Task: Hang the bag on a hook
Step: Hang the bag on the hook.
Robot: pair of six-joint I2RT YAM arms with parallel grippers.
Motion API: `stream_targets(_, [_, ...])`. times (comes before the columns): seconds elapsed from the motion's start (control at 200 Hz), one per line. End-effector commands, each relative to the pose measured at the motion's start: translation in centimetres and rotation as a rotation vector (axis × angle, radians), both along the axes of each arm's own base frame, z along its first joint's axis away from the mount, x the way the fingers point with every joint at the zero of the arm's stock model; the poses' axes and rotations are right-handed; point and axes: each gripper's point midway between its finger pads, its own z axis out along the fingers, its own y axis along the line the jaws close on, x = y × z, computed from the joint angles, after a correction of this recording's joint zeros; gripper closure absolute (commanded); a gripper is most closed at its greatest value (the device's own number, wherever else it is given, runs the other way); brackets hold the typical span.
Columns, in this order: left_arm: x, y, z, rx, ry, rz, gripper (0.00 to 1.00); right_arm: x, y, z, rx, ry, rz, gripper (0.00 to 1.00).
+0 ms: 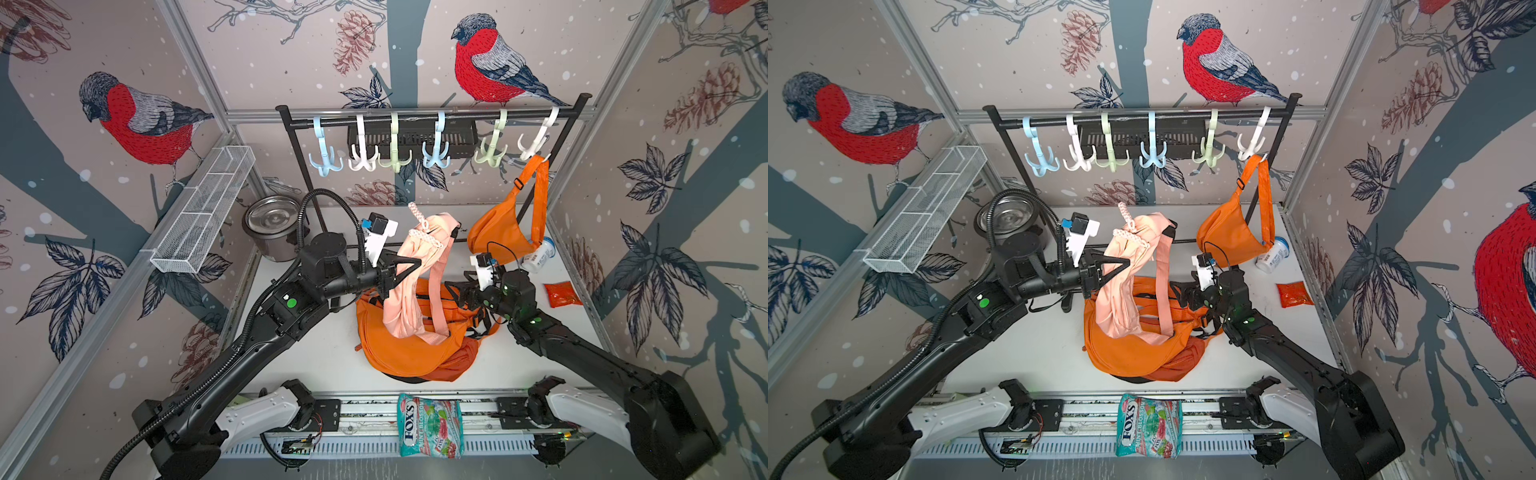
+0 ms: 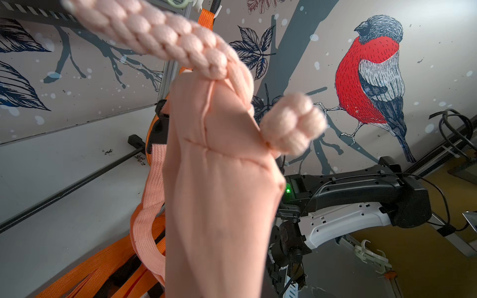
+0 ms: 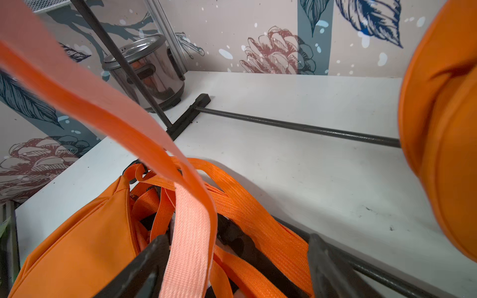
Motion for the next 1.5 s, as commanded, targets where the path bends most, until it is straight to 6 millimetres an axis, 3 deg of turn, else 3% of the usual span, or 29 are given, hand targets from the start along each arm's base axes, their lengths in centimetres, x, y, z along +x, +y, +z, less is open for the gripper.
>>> stream_targets(0.0, [-0.4,0.2,0.7,-0.017,-0.031,-0.009,1.00,0.2,1.6,1.7,0.050,-0.064,0.087,0.17])
stream_targets(0.26, [-0.7,0.6,0.9,-0.028,-0.037,-0.006,1.00,0.7,3.3,2.3,0.073,-0.066,0.156,0.22])
stream_targets(0.305, [-0.7,0.6,0.9,-0.032,-0.037,-0.007,1.00,1.0,3.7,1.5,0.069,-0.044,0.164,0.24])
stream_targets(0.51, [-1.1,0.8,1.0,-0.051,-0.041,-0.010,1.00,1.3,4.9,1.5,0.121,-0.019,0.225,0.52])
stream_targets(0.651, [-1.1,1.2,0.9,-0.049,-0.046,0.009,1.00,1.3,4.8,1.8,0.141,-0.011,0.207,0.94])
stream_targets(0.856, [-0.7,2.4,-0.1,-0.061,-0.051,0.080,1.00,4.0,1.0,1.9,0.034,0.028,-0.070,0.98])
stream_targets(1.116, [-2.3,2.7,-0.2,-0.221,-0.129,0.064,1.00,5.1,-5.5,9.9,-0.033,-0.096,-0.413,0.98])
stream_targets(1.266, [-3.5,2.8,0.4,-0.291,-0.238,0.107,1.00,5.0,-7.2,15.1,-0.034,-0.171,-0.494,0.98])
stream_targets(1.496, [-3.4,3.7,1.6,-0.439,-0.261,0.147,1.00,5.7,-9.0,22.5,-0.067,-0.254,-0.575,0.98])
